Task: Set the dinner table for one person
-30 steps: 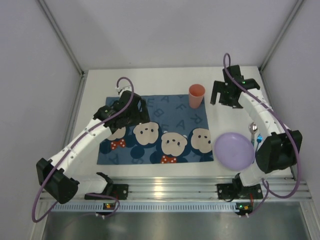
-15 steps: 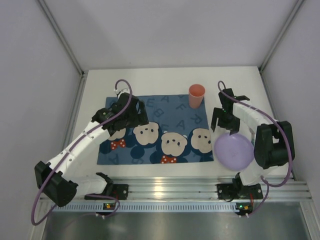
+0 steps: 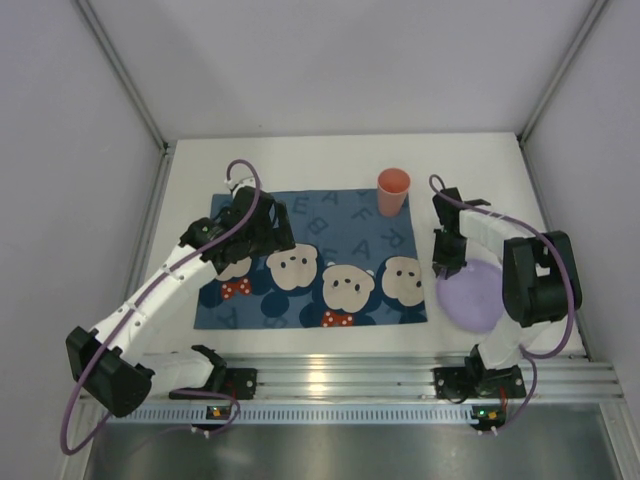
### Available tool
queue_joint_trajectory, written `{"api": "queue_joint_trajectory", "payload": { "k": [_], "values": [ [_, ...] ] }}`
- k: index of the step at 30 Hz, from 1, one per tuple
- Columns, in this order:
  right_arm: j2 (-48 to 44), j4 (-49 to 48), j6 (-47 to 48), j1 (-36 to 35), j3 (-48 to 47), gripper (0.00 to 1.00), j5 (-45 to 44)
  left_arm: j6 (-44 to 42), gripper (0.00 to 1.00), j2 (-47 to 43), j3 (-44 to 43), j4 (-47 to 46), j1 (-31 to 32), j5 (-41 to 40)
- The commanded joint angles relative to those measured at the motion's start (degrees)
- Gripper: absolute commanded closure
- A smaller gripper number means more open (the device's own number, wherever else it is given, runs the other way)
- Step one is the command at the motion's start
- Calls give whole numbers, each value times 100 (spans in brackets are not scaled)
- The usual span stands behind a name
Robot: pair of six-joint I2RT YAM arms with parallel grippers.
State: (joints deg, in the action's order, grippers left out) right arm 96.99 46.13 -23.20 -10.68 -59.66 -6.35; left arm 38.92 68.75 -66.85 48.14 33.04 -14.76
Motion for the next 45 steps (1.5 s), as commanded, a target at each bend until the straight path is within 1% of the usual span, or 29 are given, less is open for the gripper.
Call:
{"api": "queue_joint_trajectory", "payload": {
  "k": [1,2,3,8,16,19,20,25,28,31,32,34,35,37,38,40,41,45],
  "values": [
    [-22,-306,79,48,16,84,55,55,5,-99,-30,55,-34,0],
    [-14,-306,105,39,-2,90,81,72,4,-116,-12,55,-34,-18],
    [4,-306,123,57,-28,100,107,107,4,-142,5,55,-25,-26],
    [-92,-166,211,48,-353,100,283,186,5,-195,111,46,-34,-35],
    [-681,404,211,13,-1232,100,573,99,5,-46,-30,11,-43,-123],
    [-857,590,176,4,-1697,100,626,90,5,24,-74,-68,-34,-123],
    [-918,695,158,4,-1768,100,809,81,5,24,-56,-94,-34,-114],
    [-1314,836,70,-4,-2058,100,960,11,5,217,-109,-261,-43,-27],
    [-1481,836,26,-4,-2155,100,1232,-51,5,393,-266,-288,-60,17],
    [-1700,582,9,-66,-2216,100,1750,-138,5,525,-486,-244,-69,-88],
    [-1753,512,0,-197,-2234,100,1943,-174,5,560,-548,-200,-87,-132],
    [-1833,379,-35,-521,-2391,100,1953,-296,4,578,-723,-130,-166,-280],
    [-1815,371,-27,-1019,-2488,100,1814,-349,4,587,-785,-95,-201,-334],
    [-1667,388,-18,-1619,-2856,100,1550,-490,4,578,-1004,98,-333,-552],
    [-1474,388,-9,-2187,-2980,100,1323,-525,4,535,-1084,186,-385,-632],
    [-1219,414,-9,-2665,-3400,100,1128,-596,3,447,-1224,423,-517,-878],
    [-1070,432,-9,-3042,-3560,100,1014,-613,3,342,-1251,476,-570,-949],
    [-77,310,35,-3721,-4184,100,1013,-517,3,-10,-1182,749,-737,-1134]
  ]
}}
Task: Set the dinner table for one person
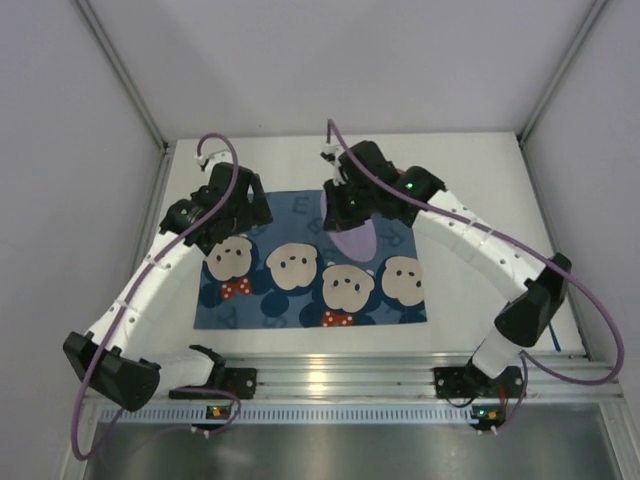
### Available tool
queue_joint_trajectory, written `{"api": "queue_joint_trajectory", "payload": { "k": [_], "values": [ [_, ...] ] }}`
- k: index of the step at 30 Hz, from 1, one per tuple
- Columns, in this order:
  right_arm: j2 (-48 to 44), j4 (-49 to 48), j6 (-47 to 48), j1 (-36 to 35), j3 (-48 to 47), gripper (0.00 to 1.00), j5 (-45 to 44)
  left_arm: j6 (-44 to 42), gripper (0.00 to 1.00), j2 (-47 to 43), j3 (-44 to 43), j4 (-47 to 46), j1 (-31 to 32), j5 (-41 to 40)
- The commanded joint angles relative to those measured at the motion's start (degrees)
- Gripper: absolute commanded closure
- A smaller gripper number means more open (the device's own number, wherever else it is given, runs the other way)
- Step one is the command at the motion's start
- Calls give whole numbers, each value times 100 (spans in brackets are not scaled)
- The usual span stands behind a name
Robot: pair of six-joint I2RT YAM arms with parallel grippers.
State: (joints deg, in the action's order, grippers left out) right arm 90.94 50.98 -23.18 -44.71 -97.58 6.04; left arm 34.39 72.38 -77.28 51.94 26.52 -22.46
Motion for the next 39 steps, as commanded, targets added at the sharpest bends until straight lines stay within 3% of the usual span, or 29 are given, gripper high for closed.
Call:
{"api": "queue_joint_trajectory", "payload": {
  "k": [1,8,12,19,20,22,25,26,27,29,31,32,35,39],
  "values": [
    [748,-185,94,-502,-672,100,-200,-38,3,-461,-43,387,-95,-391],
    [3084,16,121,-794,-2474,100,-130,322,3,-1076,187,834,-104,-496],
    [3930,105,-64,-820,-3362,100,142,384,3,-1331,125,1133,-104,-637],
    [4740,-175,-371,-952,-3321,98,1106,516,3,-1683,195,1503,-112,-716],
    [4827,-255,-398,-978,-3259,91,1231,516,3,-1701,204,1520,-104,-716],
    [4881,-352,-415,-1048,-3171,86,1399,498,3,-1710,213,1547,-104,-716],
    [4890,-413,-407,-1093,-3092,66,1504,393,2,-1614,160,1503,-112,-716],
    [4846,-405,-398,-1093,-3065,52,1514,315,2,-1578,134,1494,-104,-751],
    [4802,-405,-320,-1093,-3013,46,1531,279,2,-1526,90,1468,-104,-769],
    [4488,-405,-214,-1066,-2890,33,1418,130,1,-1376,37,1398,-112,-786],
    [4162,-414,-65,-1005,-2662,25,1216,42,1,-1192,-59,1240,-112,-769],
    [3743,-422,-12,-979,-2565,15,1111,-37,1,-1130,-94,1161,-112,-751],
    [2628,-440,191,-786,-1995,1,566,-134,1,-919,-165,793,-121,-602],
    [938,-466,340,-189,-397,0,-208,-187,2,-559,-147,239,-112,-181]
  ]
}}
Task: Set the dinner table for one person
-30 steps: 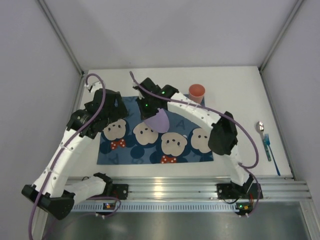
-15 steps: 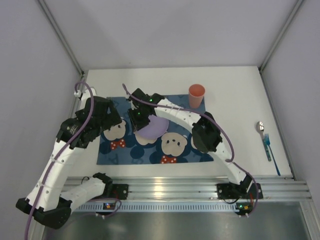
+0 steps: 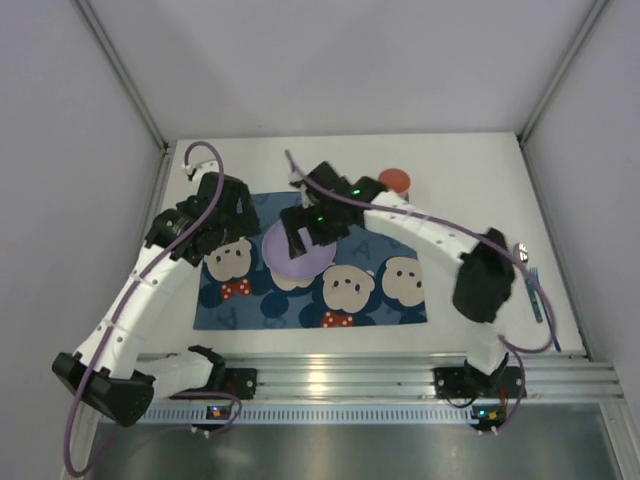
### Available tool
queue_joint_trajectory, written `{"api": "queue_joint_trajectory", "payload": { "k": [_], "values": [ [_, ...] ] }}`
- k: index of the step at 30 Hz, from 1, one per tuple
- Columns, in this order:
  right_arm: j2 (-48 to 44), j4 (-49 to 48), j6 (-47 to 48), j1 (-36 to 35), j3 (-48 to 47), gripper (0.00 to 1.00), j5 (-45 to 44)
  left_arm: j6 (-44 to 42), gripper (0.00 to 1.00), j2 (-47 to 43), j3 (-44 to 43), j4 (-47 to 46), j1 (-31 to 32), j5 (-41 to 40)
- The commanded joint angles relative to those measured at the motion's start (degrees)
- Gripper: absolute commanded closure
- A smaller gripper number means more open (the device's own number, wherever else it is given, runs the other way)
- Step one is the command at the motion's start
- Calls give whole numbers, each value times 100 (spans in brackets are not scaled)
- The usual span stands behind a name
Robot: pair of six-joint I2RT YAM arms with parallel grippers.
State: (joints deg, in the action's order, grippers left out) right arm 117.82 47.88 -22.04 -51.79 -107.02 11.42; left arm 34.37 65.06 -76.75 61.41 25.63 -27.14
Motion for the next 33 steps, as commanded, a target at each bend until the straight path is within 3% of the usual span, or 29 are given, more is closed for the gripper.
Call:
{"api": "queue_joint_trajectory", "payload": {
  "k": [1,3,5,6,8,9,11,15,24,33],
  "values": [
    [-2450,-165,209,991,881,0,-947,-220,2,348,-200,-822,-23,549],
    [-3139,-156,131,1607,1945,0,-1045,-273,4,533,-235,-1191,-14,857],
    [-4010,-51,104,2793,2918,0,-1124,-282,5,762,-253,-1559,-5,1297],
    [-4239,124,130,3685,3176,0,-1116,-282,5,911,-261,-1657,12,1420],
    [-4644,326,226,4524,3712,0,-1124,-299,5,1087,-340,-1833,74,1632],
    [-4724,545,270,5051,3793,0,-1603,-334,6,1279,-384,-1930,144,1676],
    [-4759,696,61,5135,3907,0,-2160,-378,6,1474,-533,-1983,223,1799],
    [-4602,530,-204,6353,4093,0,-1855,-458,7,1922,-692,-2080,381,2027],
    [-2671,451,86,7402,3074,0,-1652,-492,7,2187,-359,-2405,434,2546],
    [-1334,521,323,7508,2344,0,-2038,-493,7,2038,37,-2441,417,2424]
  ]
}}
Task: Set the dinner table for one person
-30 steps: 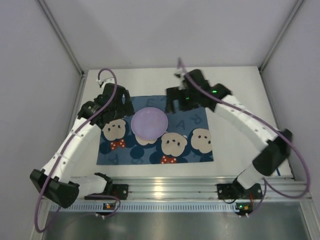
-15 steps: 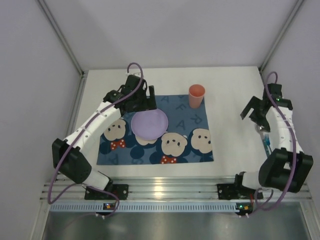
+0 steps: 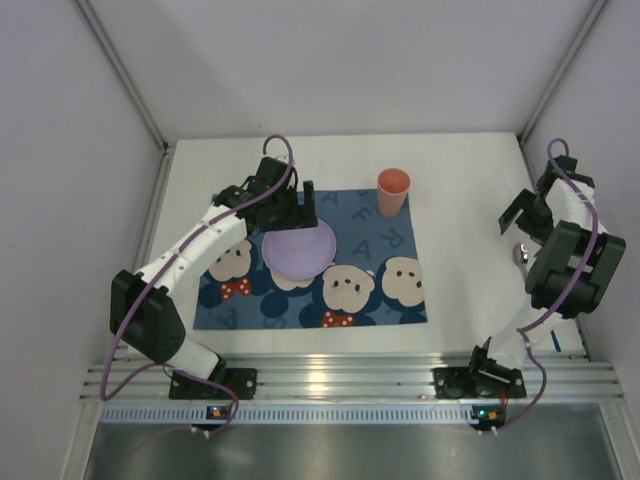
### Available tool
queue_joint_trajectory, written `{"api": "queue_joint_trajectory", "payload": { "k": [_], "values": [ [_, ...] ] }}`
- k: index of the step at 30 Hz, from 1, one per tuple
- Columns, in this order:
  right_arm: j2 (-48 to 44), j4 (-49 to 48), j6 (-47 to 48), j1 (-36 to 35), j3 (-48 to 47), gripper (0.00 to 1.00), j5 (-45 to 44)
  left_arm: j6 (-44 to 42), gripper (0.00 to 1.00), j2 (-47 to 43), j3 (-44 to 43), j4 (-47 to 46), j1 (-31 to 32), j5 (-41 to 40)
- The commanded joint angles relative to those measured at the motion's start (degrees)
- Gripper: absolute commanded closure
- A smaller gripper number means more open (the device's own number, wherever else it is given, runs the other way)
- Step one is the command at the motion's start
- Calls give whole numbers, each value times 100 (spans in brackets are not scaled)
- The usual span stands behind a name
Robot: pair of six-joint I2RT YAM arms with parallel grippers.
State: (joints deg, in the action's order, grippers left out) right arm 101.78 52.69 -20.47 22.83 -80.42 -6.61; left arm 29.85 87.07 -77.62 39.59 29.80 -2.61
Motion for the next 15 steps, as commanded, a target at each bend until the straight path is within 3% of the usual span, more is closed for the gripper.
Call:
{"api": "queue_joint_trajectory", "payload": {
  "k": [1,9,15],
  "values": [
    [351,31,183,46,-342,0,-253,-23,7,-190,160,-250,8,-64],
    [1256,-92,263,55,-623,0,-174,127,7,-620,520,-127,-1,-371],
    [1328,-214,201,64,-422,0,-226,127,7,-717,441,66,-9,-582]
  ]
}}
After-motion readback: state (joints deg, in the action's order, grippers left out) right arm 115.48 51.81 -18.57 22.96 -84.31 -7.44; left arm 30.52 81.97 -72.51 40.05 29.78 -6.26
